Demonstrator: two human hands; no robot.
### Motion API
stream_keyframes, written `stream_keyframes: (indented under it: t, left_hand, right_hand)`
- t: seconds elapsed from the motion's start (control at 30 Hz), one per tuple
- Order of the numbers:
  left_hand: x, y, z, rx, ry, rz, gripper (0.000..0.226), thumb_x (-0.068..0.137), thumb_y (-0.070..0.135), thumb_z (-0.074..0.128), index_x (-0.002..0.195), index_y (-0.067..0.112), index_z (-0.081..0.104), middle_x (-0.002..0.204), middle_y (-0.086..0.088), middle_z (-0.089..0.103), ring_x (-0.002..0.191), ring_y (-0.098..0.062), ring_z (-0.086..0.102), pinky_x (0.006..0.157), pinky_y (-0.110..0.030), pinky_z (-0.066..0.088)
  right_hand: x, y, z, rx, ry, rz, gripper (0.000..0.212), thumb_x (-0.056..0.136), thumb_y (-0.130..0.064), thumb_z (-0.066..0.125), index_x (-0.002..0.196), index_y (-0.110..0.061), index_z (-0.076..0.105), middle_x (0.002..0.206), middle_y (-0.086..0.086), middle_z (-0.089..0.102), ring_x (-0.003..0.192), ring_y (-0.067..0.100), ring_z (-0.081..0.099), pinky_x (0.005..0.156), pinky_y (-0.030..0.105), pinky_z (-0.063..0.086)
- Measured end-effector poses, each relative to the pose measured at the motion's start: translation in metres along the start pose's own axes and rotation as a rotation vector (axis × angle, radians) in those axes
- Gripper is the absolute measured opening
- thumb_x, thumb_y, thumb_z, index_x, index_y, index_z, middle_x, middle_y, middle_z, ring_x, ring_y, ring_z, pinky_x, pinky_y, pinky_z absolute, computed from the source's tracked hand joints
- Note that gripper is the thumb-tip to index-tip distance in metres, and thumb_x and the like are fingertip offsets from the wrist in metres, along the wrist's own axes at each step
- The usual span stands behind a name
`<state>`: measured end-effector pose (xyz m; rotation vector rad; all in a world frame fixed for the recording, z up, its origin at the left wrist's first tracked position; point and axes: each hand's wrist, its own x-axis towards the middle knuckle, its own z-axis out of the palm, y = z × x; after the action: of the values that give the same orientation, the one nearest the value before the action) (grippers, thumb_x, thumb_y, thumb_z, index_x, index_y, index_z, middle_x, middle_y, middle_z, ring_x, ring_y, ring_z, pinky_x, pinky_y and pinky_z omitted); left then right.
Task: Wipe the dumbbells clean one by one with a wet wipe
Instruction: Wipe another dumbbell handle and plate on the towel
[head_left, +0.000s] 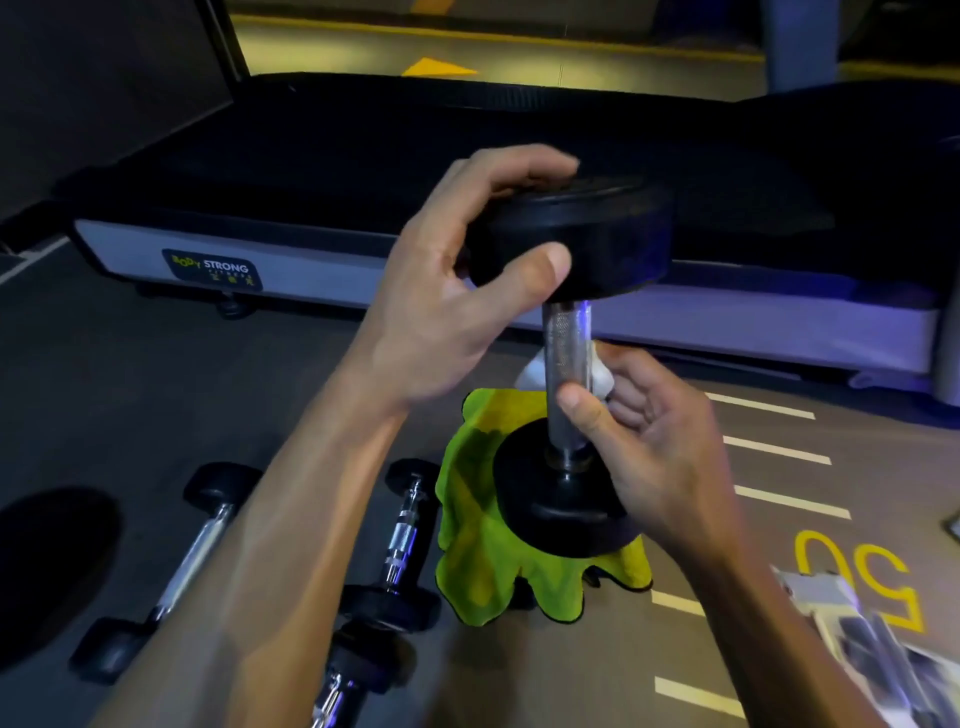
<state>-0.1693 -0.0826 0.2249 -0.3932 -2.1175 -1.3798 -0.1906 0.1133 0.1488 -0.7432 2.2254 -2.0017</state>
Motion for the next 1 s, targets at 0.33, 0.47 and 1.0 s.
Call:
stream_keyframes:
  t: [0.33, 0.47, 1.0]
  left_hand:
    - [0.006, -0.006, 0.005, -0.049, 0.005, -0.063, 0.037, 0.090, 0.030, 0.059, 0.127, 0.024, 0.061, 0.130, -0.024, 0.060, 0.114, -0.017, 0.058, 0.100, -0.032, 0.047]
    - [0.007, -0.003, 0.010, -0.066, -0.019, -0.052, 0.036, 0.090, 0.030, 0.059, 0.125, 0.024, 0.062, 0.127, -0.026, 0.061, 0.112, -0.023, 0.059, 0.098, -0.037, 0.048]
    - [0.010, -0.011, 0.007, -0.183, 0.003, -0.080, 0.036, 0.089, 0.028, 0.058, 0.125, 0.023, 0.061, 0.125, -0.009, 0.061, 0.114, -0.014, 0.060, 0.095, -0.031, 0.051]
  right_hand:
    - [-0.043, 0.004, -0.020, -0.564, 0.091, -0.169, 0.023, 0.088, -0.015, 0.084, 0.106, -0.028, 0.083, 0.108, -0.030, 0.069, 0.106, -0.016, 0.064, 0.089, -0.003, 0.040]
    - [-0.011, -0.015, -0.003, -0.498, 0.297, -0.288, 0.017, 0.089, -0.016, 0.083, 0.106, -0.019, 0.081, 0.101, -0.019, 0.076, 0.094, -0.007, 0.070, 0.087, 0.003, 0.047]
    - [0.001, -0.015, 0.010, -0.325, 0.314, -0.207, 0.003, 0.095, -0.022, 0.079, 0.097, -0.022, 0.077, 0.089, -0.016, 0.078, 0.083, -0.001, 0.074, 0.077, 0.036, 0.062]
